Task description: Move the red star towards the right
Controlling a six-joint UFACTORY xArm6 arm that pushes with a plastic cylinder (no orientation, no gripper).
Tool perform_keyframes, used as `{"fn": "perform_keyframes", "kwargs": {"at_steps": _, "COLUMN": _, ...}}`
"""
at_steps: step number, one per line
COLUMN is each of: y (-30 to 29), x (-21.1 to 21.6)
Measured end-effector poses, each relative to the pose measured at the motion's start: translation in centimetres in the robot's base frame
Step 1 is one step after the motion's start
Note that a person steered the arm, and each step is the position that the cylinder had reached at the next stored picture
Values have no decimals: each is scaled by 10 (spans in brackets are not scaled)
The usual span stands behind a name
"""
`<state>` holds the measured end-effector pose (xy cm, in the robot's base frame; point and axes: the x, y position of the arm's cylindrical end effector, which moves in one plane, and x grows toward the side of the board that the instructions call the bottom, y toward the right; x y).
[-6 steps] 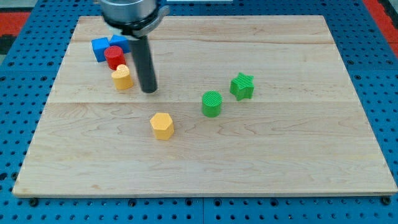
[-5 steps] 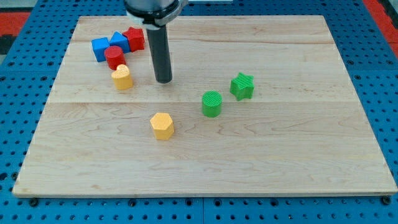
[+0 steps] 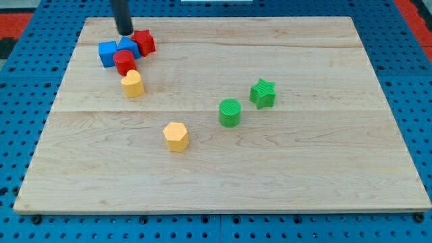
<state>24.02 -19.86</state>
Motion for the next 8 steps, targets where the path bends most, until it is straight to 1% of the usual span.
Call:
{"fn": "perform_keyframes", "kwargs": {"at_steps": 1, "y": 4, "x": 5}}
{"fn": "perform_keyframes", "kwargs": {"at_steps": 2, "y": 45, "x": 6}}
{"fn": "perform_keyframes", "kwargs": {"at_steps": 3, "y": 120, "x": 6}}
{"fn": "perform_keyframes", "kwargs": {"at_steps": 4, "y": 151, "x": 2}}
{"fn": "perform_keyframes", "kwargs": {"at_steps": 5, "y": 99, "x": -24}}
{"fn": "perform_keyframes", "kwargs": {"at_steps": 6, "y": 34, "x": -3}}
{"fn": "perform_keyframes", "kwargs": {"at_steps": 7, "y": 28, "x": 45}}
{"fn": "perform_keyframes", "kwargs": {"at_steps": 8, "y": 91, "x": 56}}
